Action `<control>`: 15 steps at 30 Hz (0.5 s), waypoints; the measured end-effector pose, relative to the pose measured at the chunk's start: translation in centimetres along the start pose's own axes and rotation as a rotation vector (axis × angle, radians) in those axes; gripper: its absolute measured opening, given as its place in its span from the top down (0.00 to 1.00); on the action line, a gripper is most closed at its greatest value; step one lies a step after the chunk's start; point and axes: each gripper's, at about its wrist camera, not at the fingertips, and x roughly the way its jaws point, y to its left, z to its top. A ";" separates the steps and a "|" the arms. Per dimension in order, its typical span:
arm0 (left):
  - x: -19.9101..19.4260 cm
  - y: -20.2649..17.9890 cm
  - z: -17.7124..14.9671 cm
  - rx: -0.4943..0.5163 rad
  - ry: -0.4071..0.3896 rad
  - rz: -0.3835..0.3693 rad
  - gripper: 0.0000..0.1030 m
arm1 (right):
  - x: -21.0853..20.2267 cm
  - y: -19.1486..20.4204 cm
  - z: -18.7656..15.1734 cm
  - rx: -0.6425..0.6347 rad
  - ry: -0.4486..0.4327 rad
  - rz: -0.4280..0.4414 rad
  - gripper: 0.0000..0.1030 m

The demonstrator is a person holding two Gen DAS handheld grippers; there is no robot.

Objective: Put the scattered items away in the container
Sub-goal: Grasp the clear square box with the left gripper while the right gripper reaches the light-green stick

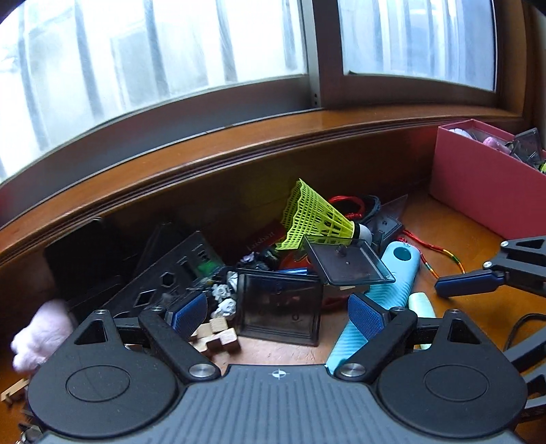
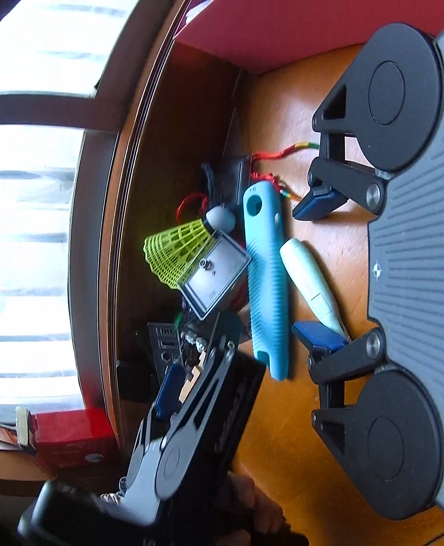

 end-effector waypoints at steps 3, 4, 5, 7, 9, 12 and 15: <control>1.1 0.2 0.0 0.002 0.005 -0.049 0.17 | -0.2 -0.1 0.0 0.008 0.009 -0.019 0.33; 1.4 0.3 0.0 -0.001 0.001 -0.063 0.18 | -0.3 -0.2 0.1 0.010 0.012 -0.025 0.33; 1.7 0.4 0.0 -0.005 -0.003 -0.074 0.18 | -0.4 -0.2 0.1 0.008 0.014 -0.027 0.32; 2.1 0.5 -0.1 0.003 -0.011 -0.072 0.19 | -0.7 -0.1 0.1 0.000 0.016 -0.030 0.29; 2.4 0.3 -0.1 0.029 -0.018 -0.065 0.19 | -1.0 -0.1 0.2 -0.020 0.015 -0.026 0.28; 2.2 -0.2 -0.4 0.057 -0.027 -0.065 0.36 | -1.6 0.2 0.4 -0.062 0.015 -0.009 0.26; 1.9 -0.1 -1.0 0.025 -0.021 -0.086 0.41 | -2.1 0.7 0.6 -0.143 0.021 0.025 0.21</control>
